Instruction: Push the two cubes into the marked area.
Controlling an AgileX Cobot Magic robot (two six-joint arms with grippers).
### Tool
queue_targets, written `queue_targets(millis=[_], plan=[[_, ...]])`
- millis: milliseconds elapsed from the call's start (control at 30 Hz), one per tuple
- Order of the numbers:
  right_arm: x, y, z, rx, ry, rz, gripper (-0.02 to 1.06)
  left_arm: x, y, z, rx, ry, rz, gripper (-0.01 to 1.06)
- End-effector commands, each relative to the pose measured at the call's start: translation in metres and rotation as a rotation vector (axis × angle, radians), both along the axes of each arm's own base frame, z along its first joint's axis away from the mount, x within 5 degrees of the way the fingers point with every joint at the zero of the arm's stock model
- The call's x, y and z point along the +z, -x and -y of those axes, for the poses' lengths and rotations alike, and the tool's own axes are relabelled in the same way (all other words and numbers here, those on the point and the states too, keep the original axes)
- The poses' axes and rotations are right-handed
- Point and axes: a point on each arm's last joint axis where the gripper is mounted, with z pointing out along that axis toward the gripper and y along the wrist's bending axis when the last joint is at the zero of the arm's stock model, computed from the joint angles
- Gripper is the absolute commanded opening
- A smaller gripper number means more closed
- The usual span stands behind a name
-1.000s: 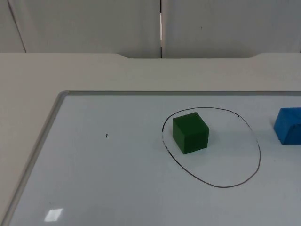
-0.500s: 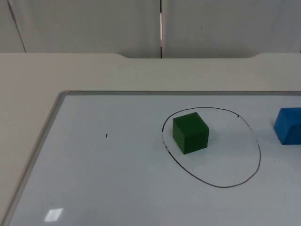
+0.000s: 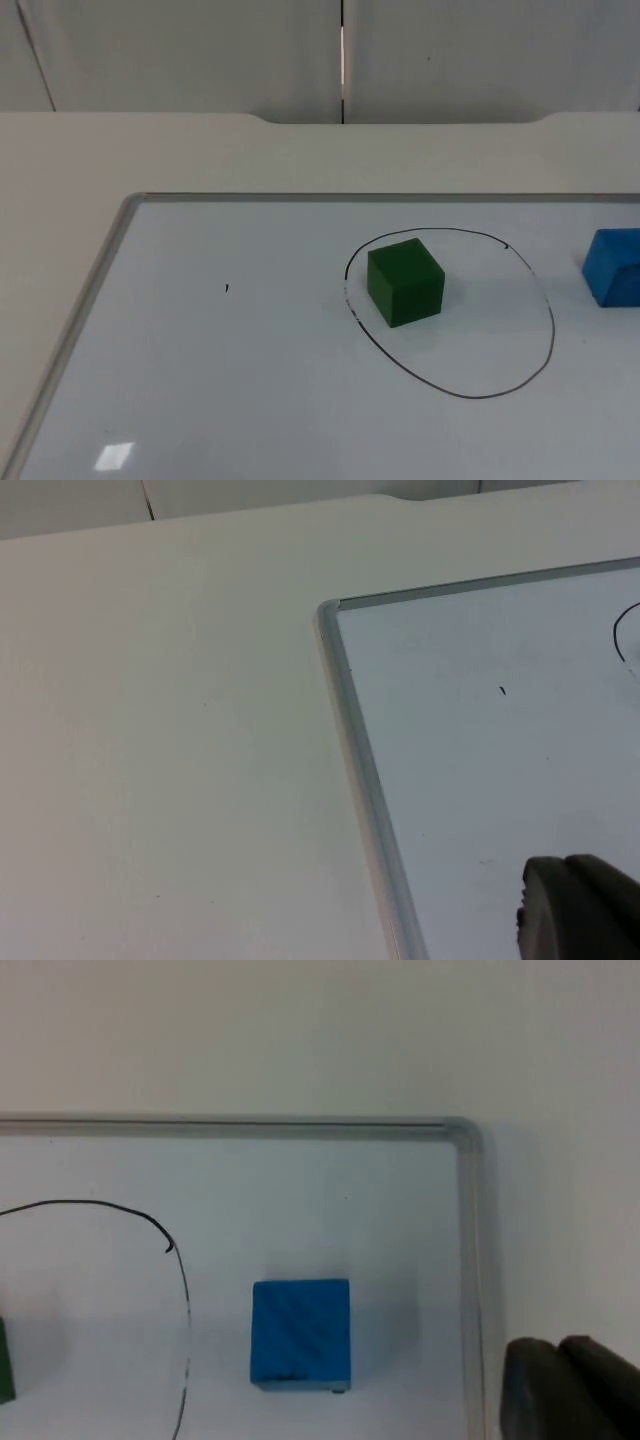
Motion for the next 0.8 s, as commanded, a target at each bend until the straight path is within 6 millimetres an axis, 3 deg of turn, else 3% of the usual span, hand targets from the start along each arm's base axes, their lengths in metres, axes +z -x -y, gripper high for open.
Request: queue_targets(millis=[0,300,400,467,633,767], plan=[[-0.002,-0.008,0.002,0.002,0.013,0.031,0.0,-0.001,-0.001,0.0,0.01,0.004,0.008,0.0],[-0.04,-0.038,0.001,0.003,0.013,-0.024,0.0,-0.001,-0.001,0.0,0.01,0.004,0.008,0.0],[-0.066,-0.053,0.001,0.003,0.014,-0.064,0.0,-0.001,-0.001,0.0,0.01,0.004,0.008,0.0],[-0.07,-0.055,0.001,0.003,0.014,-0.072,0.0,-0.001,-0.001,0.0,0.01,0.004,0.008,0.0],[-0.107,-0.07,0.001,0.003,0.014,-0.128,0.0,-0.001,-0.001,0.0,0.01,0.004,0.008,0.0],[-0.122,-0.073,0.001,0.003,0.015,-0.164,0.0,-0.001,-0.001,0.0,0.01,0.004,0.008,0.0]])
